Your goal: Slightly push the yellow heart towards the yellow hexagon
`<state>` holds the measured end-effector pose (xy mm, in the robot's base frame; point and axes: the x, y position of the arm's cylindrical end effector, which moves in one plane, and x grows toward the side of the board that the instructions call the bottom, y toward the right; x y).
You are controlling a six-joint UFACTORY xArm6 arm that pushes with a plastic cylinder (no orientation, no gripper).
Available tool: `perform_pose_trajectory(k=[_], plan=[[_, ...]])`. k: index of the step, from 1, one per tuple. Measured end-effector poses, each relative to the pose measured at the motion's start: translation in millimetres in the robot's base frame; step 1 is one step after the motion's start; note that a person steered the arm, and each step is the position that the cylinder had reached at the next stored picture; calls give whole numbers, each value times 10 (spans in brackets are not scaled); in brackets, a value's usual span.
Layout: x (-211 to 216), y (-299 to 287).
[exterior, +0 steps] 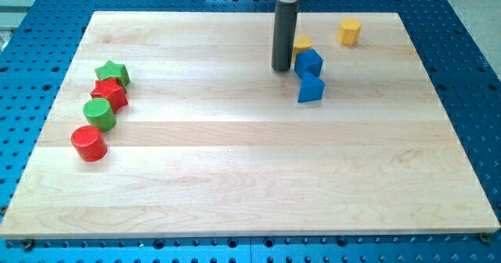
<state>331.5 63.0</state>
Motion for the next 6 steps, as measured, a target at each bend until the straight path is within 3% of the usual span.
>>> perform_pose_trajectory(k=[2,3,5,6], plan=[[-434,438],[-362,455],[788,-217],[1018,-191]])
